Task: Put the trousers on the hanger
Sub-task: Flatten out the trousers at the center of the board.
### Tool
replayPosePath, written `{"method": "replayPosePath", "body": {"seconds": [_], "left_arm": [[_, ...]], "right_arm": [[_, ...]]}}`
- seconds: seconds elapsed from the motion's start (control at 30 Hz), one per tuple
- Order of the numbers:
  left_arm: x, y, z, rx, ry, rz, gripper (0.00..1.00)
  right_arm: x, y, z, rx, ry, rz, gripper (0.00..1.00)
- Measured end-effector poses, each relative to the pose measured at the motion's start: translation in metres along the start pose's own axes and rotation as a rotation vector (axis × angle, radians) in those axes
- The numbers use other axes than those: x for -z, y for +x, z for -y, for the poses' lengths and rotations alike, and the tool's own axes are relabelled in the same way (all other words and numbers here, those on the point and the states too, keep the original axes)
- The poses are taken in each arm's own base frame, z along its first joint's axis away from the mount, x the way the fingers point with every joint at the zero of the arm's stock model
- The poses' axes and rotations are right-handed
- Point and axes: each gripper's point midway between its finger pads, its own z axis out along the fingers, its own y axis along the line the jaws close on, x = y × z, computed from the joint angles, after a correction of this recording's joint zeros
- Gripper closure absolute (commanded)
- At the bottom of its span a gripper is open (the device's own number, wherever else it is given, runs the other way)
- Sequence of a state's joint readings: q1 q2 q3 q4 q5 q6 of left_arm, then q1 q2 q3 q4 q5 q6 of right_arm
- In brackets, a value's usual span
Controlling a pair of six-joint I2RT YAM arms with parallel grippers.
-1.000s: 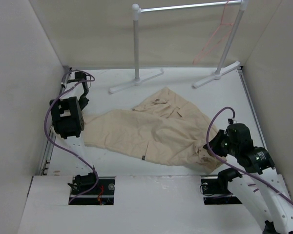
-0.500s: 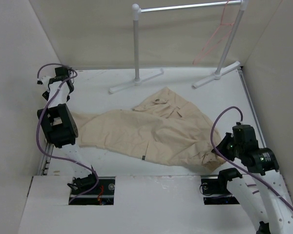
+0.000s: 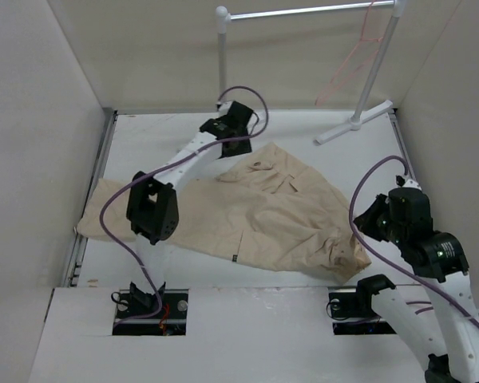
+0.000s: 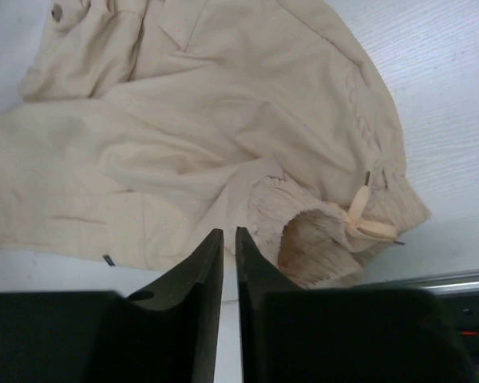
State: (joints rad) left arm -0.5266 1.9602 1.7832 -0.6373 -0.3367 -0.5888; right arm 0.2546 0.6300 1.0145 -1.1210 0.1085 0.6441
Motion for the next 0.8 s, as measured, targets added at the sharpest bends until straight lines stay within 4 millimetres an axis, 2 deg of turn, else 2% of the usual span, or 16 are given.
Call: {"method": "replayPosePath", "body": {"seconds": [0.03, 0.1, 0.2, 0.27, 0.37, 0.57, 0.67, 0.8], "left_arm": [[0.000, 0.008, 0.029, -0.037, 0.072, -0.016, 0.45], [0.000, 0.021, 0.068, -0.101, 0.178, -0.046, 0.43], [-0.010, 0.031, 0.097, -0.170, 0.273, -0.080, 0.41], [-0.022, 0.030, 0.103, -0.203, 0.297, -0.085, 0.39], [-0.045, 0.027, 0.111, -0.231, 0.330, -0.093, 0.39], [-0.077, 0.039, 0.118, -0.260, 0.358, -0.133, 0.39], [-0.083, 0.048, 0.128, -0.282, 0.379, -0.139, 0.49], [-0.079, 0.065, 0.139, -0.327, 0.401, -0.157, 0.61]], "right_arm": [[-0.004, 0.001, 0.000, 0.000, -0.003, 0.002, 0.94], [-0.012, 0.004, 0.001, -0.003, 0.003, -0.004, 0.91], [-0.027, 0.006, 0.004, -0.035, 0.021, -0.012, 0.69], [-0.036, 0.005, 0.004, -0.065, 0.028, -0.009, 0.57], [-0.047, 0.006, 0.003, -0.102, 0.032, -0.013, 0.48], [-0.062, 0.013, 0.004, -0.156, 0.038, -0.037, 0.47], [-0.065, 0.016, 0.004, -0.162, 0.037, -0.045, 0.47], [-0.063, 0.016, 0.002, -0.165, 0.015, -0.039, 0.43]]}}
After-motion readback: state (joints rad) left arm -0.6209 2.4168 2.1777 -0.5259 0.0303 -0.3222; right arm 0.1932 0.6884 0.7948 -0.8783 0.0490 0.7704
